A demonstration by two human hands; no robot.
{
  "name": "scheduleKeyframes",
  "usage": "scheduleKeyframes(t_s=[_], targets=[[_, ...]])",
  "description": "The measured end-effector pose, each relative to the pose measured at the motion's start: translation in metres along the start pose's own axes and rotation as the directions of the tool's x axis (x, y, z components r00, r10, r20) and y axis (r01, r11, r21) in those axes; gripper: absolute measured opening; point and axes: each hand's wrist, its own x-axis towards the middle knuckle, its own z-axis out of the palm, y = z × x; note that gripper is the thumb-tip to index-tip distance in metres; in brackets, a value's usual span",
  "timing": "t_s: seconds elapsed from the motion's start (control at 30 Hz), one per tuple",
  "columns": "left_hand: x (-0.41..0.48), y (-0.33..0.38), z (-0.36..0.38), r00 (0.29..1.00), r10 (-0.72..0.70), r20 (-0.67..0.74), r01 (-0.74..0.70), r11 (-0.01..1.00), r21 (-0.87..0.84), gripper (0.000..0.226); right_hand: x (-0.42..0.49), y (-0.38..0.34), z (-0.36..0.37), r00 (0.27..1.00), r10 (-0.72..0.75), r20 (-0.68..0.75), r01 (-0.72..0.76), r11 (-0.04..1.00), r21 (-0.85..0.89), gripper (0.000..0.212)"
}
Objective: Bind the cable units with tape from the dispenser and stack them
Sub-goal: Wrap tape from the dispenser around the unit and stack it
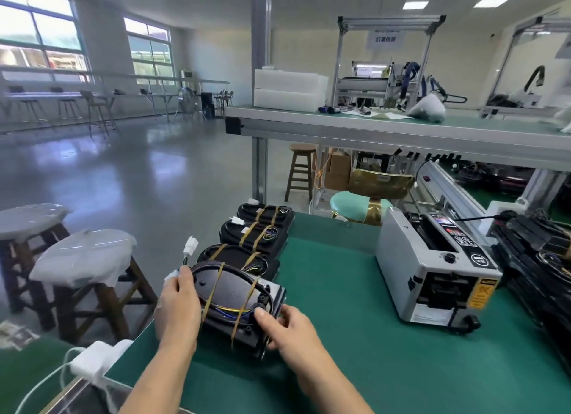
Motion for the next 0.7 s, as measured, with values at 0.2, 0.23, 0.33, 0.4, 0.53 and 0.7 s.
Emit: scheduleKeyframes(t_s=[0.2,0.23,0.33,0.4,0.53,0.7], targets=[[0.012,-0.007,-0.01,0.996,-0.068,-0.051,0.071,0.995,0.07,0.053,0.002,-0.005,0.019,0.999,0.026,-0.026,-0.028,0.997,-0.07,0.034],[0.013,-0.008,-0.012,0.996,-0.073,-0.057,0.078,0.993,0.084,0.053,0.002,-0.004,0.022,0.999,0.034,-0.015,-0.035,0.996,-0.079,0.036],[0.016,-0.009,-0.018,0.995,-0.083,-0.056,0.09,0.986,0.139,0.056,-0.002,-0.003,0.031,0.997,0.082,0.004,-0.082,0.996,-0.048,0.037],[0.017,-0.009,-0.019,0.994,-0.098,-0.057,0.107,0.976,0.188,0.058,-0.003,-0.003,0.034,0.993,0.116,-0.005,-0.116,0.993,-0.037,0.038],[0.016,-0.01,-0.019,0.98,-0.175,-0.09,0.194,0.939,0.284,0.058,-0.001,-0.004,0.037,0.992,0.113,-0.061,-0.123,0.972,-0.2,0.046],[0.01,-0.005,-0.013,0.984,-0.123,-0.13,0.159,0.933,0.323,0.045,0.006,-0.006,0.033,0.994,0.048,-0.103,-0.092,0.873,-0.48,0.063]])
